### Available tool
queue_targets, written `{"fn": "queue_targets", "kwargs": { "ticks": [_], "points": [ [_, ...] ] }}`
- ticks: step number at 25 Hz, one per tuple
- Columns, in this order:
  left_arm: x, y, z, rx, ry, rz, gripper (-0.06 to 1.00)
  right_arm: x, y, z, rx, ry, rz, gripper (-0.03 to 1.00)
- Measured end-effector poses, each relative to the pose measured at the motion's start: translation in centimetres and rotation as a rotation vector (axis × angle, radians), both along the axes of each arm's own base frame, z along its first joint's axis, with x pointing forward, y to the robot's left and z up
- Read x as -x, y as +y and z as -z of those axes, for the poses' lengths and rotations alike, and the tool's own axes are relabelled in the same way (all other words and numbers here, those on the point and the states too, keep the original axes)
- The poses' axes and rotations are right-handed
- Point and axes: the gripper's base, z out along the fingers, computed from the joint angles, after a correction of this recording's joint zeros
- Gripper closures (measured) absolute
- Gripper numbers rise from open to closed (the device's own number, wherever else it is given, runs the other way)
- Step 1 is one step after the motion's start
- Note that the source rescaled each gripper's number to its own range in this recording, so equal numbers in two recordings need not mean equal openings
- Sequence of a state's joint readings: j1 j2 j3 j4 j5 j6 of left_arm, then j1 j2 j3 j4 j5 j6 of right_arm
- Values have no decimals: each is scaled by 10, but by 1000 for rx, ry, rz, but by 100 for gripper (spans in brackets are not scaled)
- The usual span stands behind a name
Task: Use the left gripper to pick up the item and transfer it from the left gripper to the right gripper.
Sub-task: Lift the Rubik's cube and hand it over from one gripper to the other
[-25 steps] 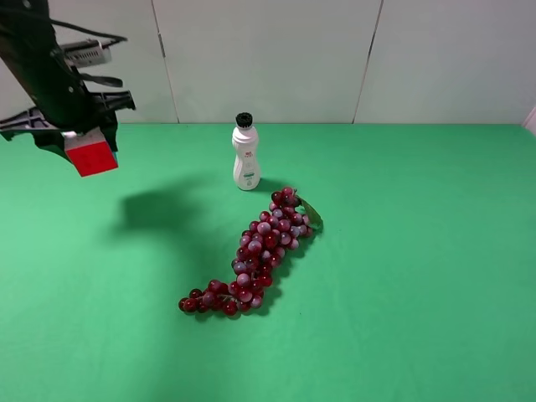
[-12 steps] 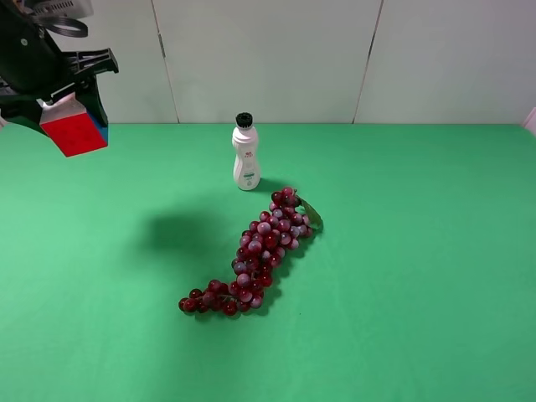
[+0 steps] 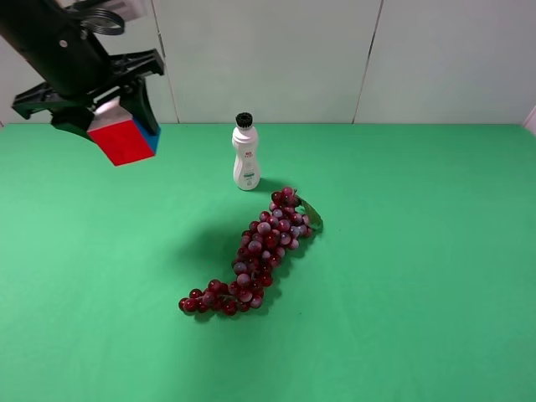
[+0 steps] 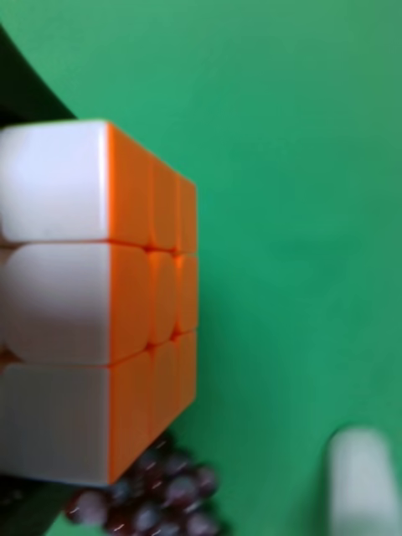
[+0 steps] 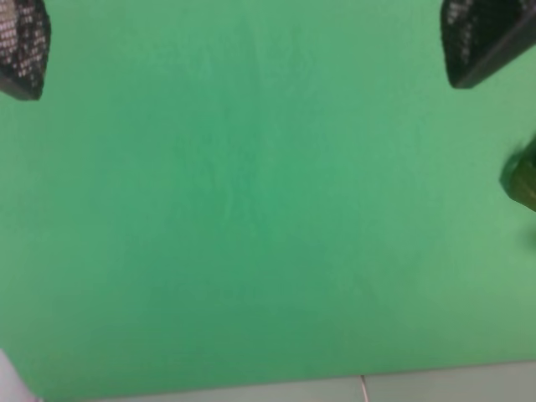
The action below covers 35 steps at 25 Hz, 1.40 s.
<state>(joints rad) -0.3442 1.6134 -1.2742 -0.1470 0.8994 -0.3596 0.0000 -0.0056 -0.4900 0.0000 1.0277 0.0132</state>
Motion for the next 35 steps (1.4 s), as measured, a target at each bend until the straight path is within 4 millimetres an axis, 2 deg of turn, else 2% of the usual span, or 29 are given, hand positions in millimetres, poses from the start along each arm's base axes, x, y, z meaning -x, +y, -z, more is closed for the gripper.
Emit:
{"fn": "queue_targets", "kwargs": {
  "ticks": [4, 10, 15, 18, 21, 25, 30, 35],
  "points": [
    [10, -27, -1, 37, -7, 70, 94, 0, 0, 0, 0, 0, 0, -3],
    [23, -65, -7, 207, -31, 163, 94, 0, 0, 0, 0, 0, 0, -3],
    [32, -86, -14, 353, -25, 230, 94, -2, 1, 0, -11, 13, -7, -3],
    [35, -92, -19, 440, -24, 270, 94, -14, 5, 0, -41, 89, -43, -3],
    [38, -98, -24, 521, -23, 307, 94, -30, 11, -8, -72, 136, -103, -3],
    [42, -103, -30, 605, -17, 358, 94, -58, 21, -26, -120, 81, -203, -3],
    [46, -105, -33, 654, -7, 413, 94, -90, 32, -34, -143, 10, -335, -3],
    [50, -106, -34, 663, 3, 468, 94, -107, 45, -41, -168, -81, -486, -3]
  ]
}}
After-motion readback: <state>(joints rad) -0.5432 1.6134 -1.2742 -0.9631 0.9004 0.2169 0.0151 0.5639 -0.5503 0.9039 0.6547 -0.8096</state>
